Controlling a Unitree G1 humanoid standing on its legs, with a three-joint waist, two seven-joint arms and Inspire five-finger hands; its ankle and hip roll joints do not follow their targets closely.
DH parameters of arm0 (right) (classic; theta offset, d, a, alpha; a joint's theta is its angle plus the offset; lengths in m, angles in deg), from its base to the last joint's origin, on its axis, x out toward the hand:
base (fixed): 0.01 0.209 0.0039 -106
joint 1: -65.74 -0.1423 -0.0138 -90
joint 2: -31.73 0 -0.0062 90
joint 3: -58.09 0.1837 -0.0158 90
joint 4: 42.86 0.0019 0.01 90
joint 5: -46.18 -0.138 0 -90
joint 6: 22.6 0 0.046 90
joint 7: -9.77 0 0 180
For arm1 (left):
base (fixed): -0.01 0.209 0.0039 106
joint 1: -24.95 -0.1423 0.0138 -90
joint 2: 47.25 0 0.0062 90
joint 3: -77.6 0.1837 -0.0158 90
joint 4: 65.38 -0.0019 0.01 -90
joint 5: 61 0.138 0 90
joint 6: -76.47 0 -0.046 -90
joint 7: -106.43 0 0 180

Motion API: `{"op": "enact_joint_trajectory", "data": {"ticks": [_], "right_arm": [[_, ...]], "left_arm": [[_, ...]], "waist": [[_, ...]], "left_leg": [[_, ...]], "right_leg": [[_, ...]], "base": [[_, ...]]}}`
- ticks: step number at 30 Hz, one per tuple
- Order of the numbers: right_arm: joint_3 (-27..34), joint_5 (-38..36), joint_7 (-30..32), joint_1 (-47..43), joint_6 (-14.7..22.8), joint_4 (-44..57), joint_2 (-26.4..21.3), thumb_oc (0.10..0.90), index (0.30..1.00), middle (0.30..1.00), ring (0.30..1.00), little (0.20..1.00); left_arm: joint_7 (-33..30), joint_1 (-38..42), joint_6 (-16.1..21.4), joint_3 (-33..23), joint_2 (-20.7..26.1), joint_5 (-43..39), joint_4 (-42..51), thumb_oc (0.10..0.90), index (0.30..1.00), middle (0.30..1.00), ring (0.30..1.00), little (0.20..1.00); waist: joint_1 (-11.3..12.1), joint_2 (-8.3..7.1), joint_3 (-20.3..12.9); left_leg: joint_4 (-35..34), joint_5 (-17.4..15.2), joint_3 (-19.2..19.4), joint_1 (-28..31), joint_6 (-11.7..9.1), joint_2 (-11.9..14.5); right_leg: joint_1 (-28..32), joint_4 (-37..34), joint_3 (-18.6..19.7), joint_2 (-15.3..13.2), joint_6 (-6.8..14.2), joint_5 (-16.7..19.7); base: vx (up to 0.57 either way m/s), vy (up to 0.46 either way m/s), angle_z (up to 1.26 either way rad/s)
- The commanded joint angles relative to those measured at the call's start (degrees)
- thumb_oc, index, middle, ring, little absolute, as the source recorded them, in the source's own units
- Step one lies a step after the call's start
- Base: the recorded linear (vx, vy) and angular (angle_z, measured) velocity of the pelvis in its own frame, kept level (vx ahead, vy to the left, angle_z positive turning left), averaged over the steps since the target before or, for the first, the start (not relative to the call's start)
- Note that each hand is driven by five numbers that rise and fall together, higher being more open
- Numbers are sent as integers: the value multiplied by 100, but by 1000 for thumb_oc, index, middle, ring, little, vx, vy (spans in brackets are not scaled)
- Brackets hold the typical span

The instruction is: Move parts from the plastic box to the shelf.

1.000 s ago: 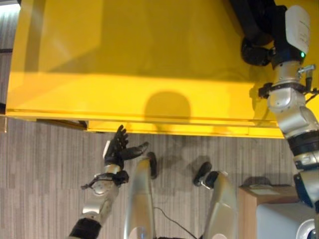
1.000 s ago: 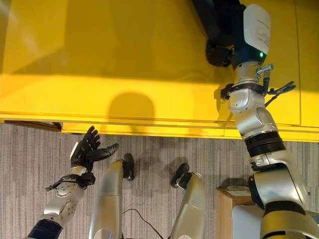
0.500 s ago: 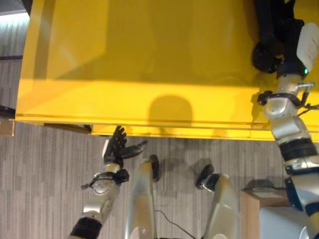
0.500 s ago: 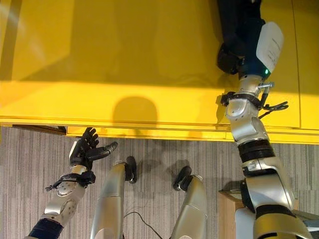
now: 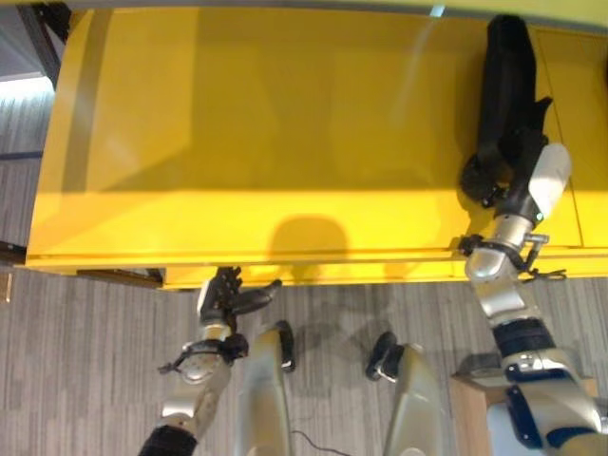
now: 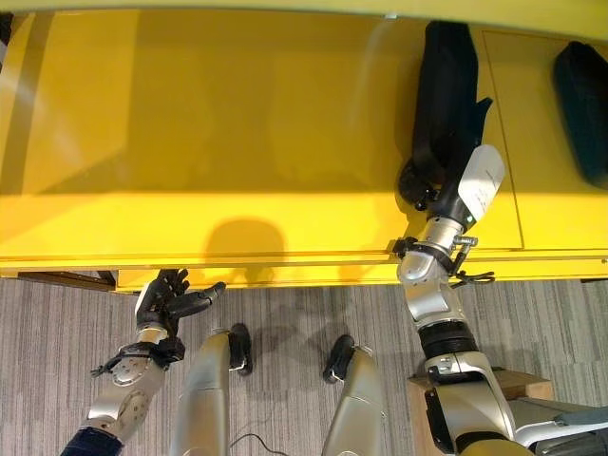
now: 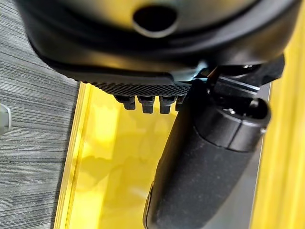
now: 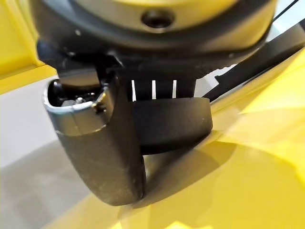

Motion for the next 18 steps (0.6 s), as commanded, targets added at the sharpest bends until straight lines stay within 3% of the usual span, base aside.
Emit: {"op": "enact_joint_trajectory", "data": {"ticks": [1,10,18], "right_arm": [[-30,-155,-82,564,-306,-608,-172,400,300,300,300,300],[-90,-136,-126,556,-316,-794,-260,400,300,300,300,300],[-550,681,-685,456,-321,-814,-1195,400,300,300,300,300]], "left_arm": [[-68,82,550,18,-99,172,263,900,1000,1000,1000,1000],[-73,65,577,6,-73,171,268,900,1000,1000,1000,1000],[91,6,651,-77,20,162,298,900,1000,1000,1000,1000]], "waist": [[57,309,-20],[56,301,-32],[99,242,-22]], "left_leg": [[-427,195,-885,28,-552,216],[-420,199,-860,27,-562,228],[-459,250,-889,17,-594,221]], "right_leg": [[-117,11,76,95,112,-97],[-128,18,97,81,115,-99],[-133,10,73,75,136,-58]], "base": [[12,10,-5],[5,2,-2],[0,0,0]]}}
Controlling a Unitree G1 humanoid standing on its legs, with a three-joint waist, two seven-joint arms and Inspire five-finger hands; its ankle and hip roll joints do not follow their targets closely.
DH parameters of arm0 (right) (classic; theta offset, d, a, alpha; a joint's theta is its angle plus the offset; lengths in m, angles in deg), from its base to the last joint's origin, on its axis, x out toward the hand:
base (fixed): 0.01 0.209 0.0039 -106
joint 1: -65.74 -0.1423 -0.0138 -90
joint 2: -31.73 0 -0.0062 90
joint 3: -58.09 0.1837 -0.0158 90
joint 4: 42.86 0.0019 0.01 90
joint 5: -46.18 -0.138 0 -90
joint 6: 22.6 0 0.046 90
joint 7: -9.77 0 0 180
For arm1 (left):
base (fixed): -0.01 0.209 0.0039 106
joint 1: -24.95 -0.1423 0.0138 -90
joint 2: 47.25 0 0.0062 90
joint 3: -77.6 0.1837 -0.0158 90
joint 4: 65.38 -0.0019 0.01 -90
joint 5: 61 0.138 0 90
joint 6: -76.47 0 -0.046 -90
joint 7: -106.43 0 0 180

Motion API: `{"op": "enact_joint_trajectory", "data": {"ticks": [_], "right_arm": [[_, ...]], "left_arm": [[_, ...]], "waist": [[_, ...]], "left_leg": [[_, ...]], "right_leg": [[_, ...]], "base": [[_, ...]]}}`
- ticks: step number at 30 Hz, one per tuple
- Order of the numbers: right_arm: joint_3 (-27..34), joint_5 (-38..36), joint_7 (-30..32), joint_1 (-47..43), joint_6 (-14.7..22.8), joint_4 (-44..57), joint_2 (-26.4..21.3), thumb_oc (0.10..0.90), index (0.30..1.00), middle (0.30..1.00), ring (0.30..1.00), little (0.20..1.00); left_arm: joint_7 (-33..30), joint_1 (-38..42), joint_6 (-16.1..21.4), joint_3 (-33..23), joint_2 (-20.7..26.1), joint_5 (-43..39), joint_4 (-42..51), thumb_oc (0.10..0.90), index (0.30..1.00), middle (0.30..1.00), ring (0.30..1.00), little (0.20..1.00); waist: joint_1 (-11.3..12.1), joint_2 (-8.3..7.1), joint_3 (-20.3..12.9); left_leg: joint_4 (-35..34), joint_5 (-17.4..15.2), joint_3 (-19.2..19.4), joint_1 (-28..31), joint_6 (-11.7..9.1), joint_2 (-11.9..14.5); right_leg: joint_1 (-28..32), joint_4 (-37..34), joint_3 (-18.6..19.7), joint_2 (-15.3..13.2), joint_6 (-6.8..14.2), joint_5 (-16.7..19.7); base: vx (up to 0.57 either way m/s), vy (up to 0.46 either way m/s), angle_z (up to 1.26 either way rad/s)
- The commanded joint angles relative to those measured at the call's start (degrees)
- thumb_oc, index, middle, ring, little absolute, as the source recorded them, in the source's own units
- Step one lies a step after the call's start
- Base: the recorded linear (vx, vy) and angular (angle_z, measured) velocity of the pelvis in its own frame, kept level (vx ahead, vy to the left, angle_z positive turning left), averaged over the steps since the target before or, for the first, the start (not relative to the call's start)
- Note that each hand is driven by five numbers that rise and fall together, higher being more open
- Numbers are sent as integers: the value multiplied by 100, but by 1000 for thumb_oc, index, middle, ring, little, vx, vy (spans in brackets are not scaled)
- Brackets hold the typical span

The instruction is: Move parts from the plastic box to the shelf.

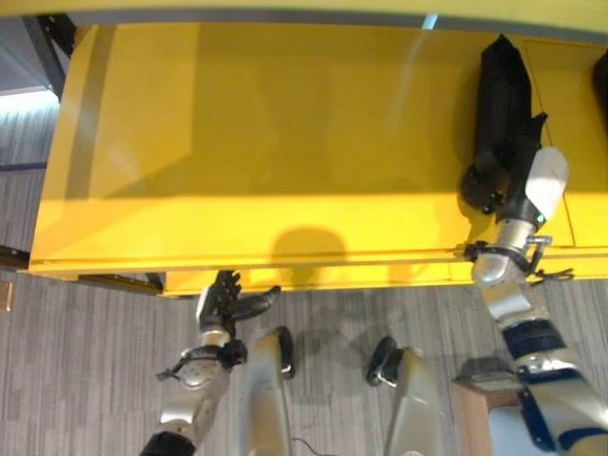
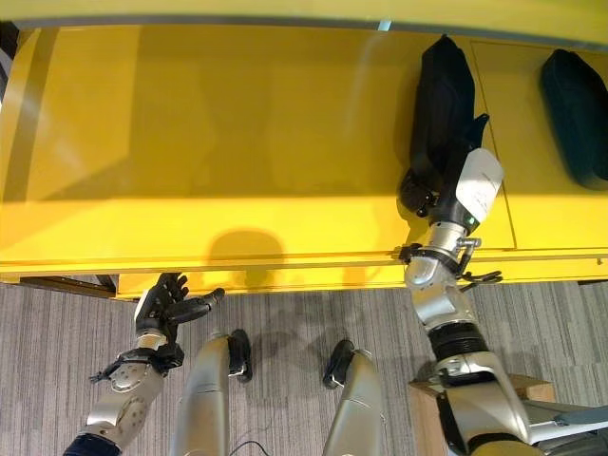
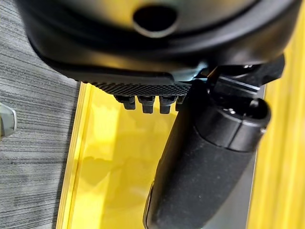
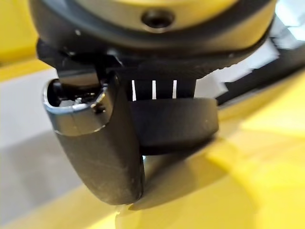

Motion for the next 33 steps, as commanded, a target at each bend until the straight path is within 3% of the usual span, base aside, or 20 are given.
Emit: {"op": "enact_joint_trajectory", "data": {"ticks": [1,12,33], "right_arm": [[-29,369,-409,481,-342,-688,-574,400,300,300,300,300],[-702,984,-969,242,-210,-690,-1379,400,300,300,300,300],[-964,1642,-1317,574,-171,-380,-1654,400,300,300,300,300]], "left_arm": [[100,156,622,-70,17,161,288,900,1000,1000,1000,1000],[256,106,627,-101,87,97,283,900,1000,1000,1000,1000],[316,29,607,-273,94,90,295,900,1000,1000,1000,1000]], "waist": [[81,247,56],[121,197,44],[71,149,50]], "left_leg": [[-511,290,-930,65,-588,182],[-484,298,-952,64,-615,205],[-470,312,-948,5,-645,209]], "right_leg": [[-7,-80,-28,46,127,-45],[-28,-44,4,47,125,-57],[-108,-25,41,39,136,-31]], "base": [[0,0,0],[0,0,0],[0,0,0]]}}
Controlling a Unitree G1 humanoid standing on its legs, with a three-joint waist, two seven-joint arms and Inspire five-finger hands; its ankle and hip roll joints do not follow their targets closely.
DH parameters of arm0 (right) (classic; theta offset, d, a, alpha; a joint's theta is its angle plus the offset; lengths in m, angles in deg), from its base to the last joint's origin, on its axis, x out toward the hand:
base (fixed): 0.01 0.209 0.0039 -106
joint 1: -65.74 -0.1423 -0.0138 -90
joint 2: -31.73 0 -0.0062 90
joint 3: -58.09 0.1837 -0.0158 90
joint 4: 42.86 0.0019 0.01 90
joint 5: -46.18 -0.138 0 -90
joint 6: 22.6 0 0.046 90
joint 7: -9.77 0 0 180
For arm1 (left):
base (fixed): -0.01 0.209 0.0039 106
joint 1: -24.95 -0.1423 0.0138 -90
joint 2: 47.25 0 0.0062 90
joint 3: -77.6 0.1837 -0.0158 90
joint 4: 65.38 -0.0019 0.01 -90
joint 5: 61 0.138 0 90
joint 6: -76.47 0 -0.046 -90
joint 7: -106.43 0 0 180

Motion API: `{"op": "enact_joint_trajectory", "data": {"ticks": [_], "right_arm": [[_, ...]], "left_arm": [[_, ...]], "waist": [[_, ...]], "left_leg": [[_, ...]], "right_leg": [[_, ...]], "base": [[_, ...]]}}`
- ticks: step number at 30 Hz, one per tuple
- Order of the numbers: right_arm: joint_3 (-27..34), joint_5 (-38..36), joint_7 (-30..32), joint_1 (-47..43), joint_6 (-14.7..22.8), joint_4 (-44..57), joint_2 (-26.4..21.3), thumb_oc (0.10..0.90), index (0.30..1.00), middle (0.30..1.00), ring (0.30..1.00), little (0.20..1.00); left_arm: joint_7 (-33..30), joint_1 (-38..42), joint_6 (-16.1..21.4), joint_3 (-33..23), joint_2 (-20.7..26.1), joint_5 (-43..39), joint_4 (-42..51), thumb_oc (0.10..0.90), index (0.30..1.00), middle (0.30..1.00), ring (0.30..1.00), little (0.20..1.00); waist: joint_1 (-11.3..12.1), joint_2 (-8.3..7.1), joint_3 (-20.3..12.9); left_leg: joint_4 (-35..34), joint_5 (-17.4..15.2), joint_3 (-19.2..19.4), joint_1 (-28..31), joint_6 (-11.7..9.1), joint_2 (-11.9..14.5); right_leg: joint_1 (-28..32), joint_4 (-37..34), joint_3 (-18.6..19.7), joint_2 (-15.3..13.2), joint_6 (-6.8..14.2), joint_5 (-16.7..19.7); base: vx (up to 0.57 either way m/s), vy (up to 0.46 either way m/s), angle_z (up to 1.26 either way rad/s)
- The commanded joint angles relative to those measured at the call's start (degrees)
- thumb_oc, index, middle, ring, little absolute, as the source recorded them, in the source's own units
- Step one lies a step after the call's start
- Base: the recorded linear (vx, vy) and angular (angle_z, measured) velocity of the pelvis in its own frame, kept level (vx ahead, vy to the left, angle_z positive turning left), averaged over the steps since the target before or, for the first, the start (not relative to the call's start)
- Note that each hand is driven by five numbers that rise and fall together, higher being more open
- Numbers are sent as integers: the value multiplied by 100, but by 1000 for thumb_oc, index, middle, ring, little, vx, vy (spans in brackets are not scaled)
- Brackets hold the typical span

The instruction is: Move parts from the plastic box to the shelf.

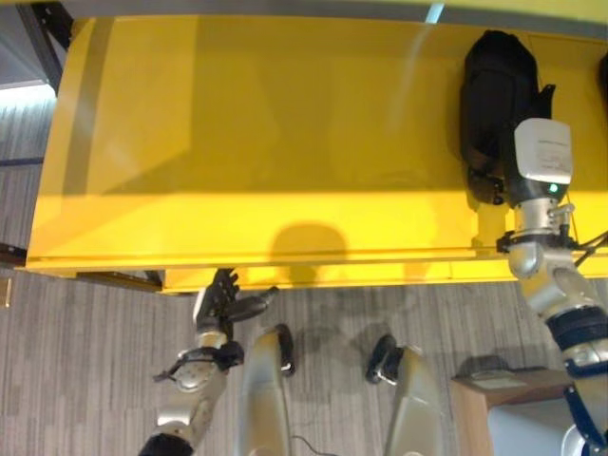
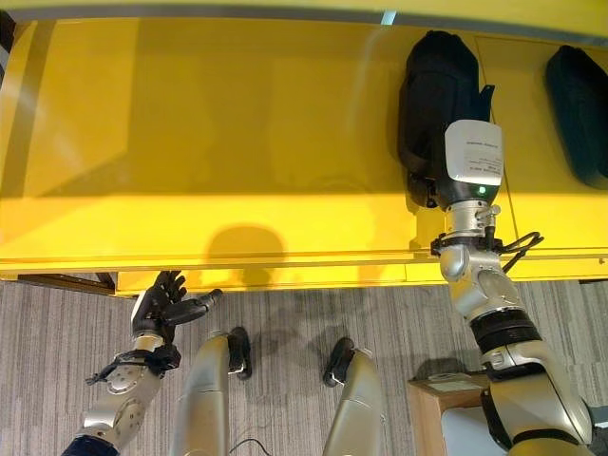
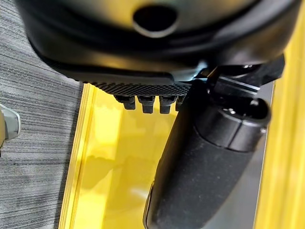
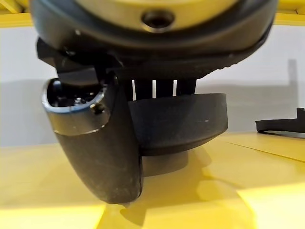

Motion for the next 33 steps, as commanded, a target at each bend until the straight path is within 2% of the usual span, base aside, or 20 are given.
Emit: {"op": "enact_joint_trajectory", "data": {"ticks": [1,16,33], "right_arm": [[-285,457,-525,804,-309,-445,-526,400,300,300,300,300],[-434,1426,-695,1039,-292,299,-1125,400,300,300,300,300],[-358,1474,-612,1059,-307,473,-1215,400,300,300,300,300]], "left_arm": [[143,56,521,-166,73,89,361,900,1000,1000,1000,1000],[185,-45,491,-266,115,107,384,900,1000,1000,1000,1000],[172,-71,474,-270,145,154,366,900,1000,1000,1000,1000]], "waist": [[53,166,37],[8,109,-9],[3,135,29]], "left_leg": [[-472,289,-953,82,-633,213],[-470,304,-952,62,-652,230],[-466,311,-918,80,-651,223]], "right_leg": [[-21,-24,38,39,140,-29],[-84,-36,101,44,160,22],[-92,-23,132,33,166,36]], "base": [[0,0,0],[0,0,0],[0,0,0]]}}
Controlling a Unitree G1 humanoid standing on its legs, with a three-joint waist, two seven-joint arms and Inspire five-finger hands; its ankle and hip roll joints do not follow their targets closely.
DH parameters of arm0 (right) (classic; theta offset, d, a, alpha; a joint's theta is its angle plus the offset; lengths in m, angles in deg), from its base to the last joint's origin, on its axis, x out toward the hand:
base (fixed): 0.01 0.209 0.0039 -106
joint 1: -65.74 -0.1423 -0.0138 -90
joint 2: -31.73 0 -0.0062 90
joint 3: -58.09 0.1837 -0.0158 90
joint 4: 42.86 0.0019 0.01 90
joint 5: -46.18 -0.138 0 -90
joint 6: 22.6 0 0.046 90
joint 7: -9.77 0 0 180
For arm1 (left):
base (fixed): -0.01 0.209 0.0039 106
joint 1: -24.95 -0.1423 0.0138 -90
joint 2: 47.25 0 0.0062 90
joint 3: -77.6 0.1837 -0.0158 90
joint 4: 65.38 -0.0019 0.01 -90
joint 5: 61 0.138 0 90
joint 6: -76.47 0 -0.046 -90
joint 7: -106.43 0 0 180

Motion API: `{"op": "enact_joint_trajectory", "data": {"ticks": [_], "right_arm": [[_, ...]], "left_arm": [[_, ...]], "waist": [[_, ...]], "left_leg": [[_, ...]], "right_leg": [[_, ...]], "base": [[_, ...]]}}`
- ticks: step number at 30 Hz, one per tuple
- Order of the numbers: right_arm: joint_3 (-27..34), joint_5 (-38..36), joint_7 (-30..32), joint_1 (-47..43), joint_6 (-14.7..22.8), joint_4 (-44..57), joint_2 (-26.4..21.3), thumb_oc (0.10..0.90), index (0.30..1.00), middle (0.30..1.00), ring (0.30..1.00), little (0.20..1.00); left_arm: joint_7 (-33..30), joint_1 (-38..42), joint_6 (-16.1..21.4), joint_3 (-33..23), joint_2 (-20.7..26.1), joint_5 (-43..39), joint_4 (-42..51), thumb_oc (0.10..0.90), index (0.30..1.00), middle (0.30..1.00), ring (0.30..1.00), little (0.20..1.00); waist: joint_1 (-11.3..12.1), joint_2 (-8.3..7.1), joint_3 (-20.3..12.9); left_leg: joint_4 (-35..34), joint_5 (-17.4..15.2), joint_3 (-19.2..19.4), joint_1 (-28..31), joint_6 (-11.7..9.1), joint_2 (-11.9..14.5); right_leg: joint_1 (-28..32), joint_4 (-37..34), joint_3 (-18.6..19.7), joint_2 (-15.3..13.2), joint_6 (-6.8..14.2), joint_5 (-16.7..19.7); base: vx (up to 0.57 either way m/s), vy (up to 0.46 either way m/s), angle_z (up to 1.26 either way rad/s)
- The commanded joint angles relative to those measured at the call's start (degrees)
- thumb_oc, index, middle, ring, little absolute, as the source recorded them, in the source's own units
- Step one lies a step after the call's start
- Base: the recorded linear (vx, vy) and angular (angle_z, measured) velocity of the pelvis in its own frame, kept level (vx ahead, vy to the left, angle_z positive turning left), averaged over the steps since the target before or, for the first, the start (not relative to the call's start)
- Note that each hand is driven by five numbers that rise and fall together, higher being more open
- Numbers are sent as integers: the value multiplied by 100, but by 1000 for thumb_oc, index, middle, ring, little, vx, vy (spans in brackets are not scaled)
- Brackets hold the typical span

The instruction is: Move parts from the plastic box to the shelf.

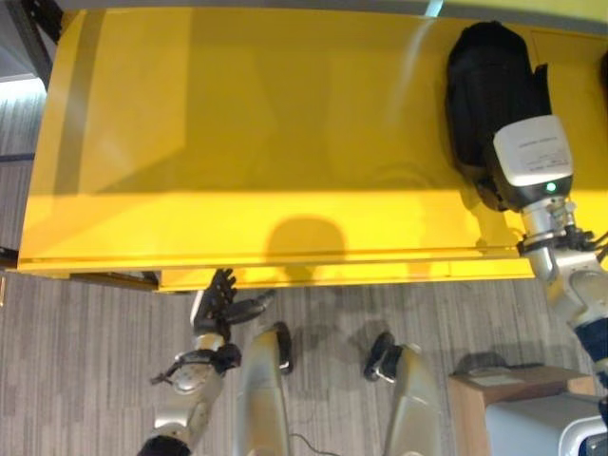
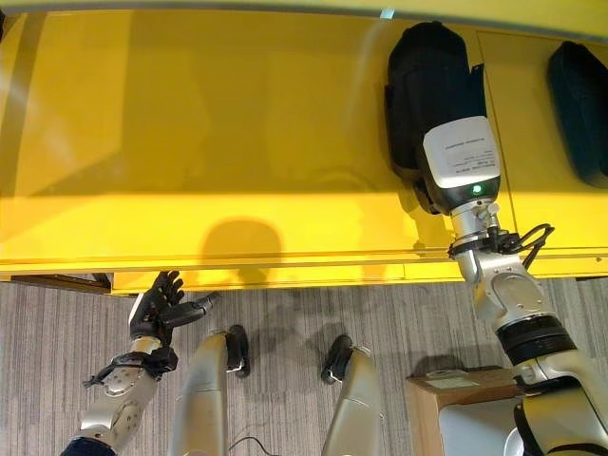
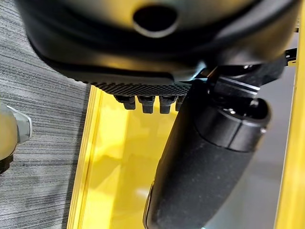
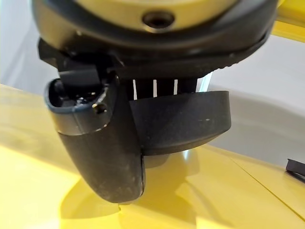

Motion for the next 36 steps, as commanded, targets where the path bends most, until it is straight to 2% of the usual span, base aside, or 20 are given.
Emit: {"op": "enact_joint_trajectory", "data": {"ticks": [1,13,14,15,16,29,36], "right_arm": [[-48,171,-319,711,-205,-307,-441,400,300,300,300,300],[-60,151,-337,713,-120,-93,-497,400,300,300,300,300],[-59,141,-327,711,-130,-111,-477,424,333,333,333,333],[-79,161,-357,713,-147,-141,-472,627,618,618,618,618],[-89,196,-360,701,-182,-180,-460,900,1000,1000,1000,1000],[-80,300,-472,722,-213,-88,-507,900,1000,1000,1000,1000],[485,-443,-726,1079,64,596,-576,900,1000,1000,1000,1000]], "left_arm": [[65,-11,469,-216,128,146,468,900,1000,1000,1000,1000],[61,-38,460,-221,150,170,507,900,1000,1000,1000,1000],[56,-40,465,-227,148,163,510,900,1000,1000,1000,1000],[58,-41,465,-219,148,164,506,900,1000,1000,1000,1000],[50,-46,472,-232,139,165,513,900,1000,1000,1000,1000],[67,-81,474,-273,132,162,507,900,1000,1000,1000,1000],[50,-162,444,-395,98,191,523,900,1000,1000,1000,1000]], "waist": [[10,191,9],[26,176,-3],[25,176,-4],[27,174,-3],[23,167,-2],[8,135,15],[-47,52,34]], "left_leg": [[-488,332,-937,126,-660,201],[-482,343,-949,97,-669,192],[-484,343,-949,96,-671,195],[-486,345,-952,98,-673,198],[-489,344,-954,103,-674,203],[-520,359,-952,132,-689,207],[-517,367,-956,131,-694,228]], "right_leg": [[-18,-18,104,4,168,35],[-40,3,106,8,165,39],[-40,1,108,12,166,40],[-40,-1,110,12,168,39],[-36,-2,112,14,168,37],[-9,-23,118,33,176,46],[14,-36,107,44,169,63]], "base": [[0,0,0],[0,0,0],[0,0,0],[0,0,0],[0,0,0],[0,0,0],[0,0,0]]}}
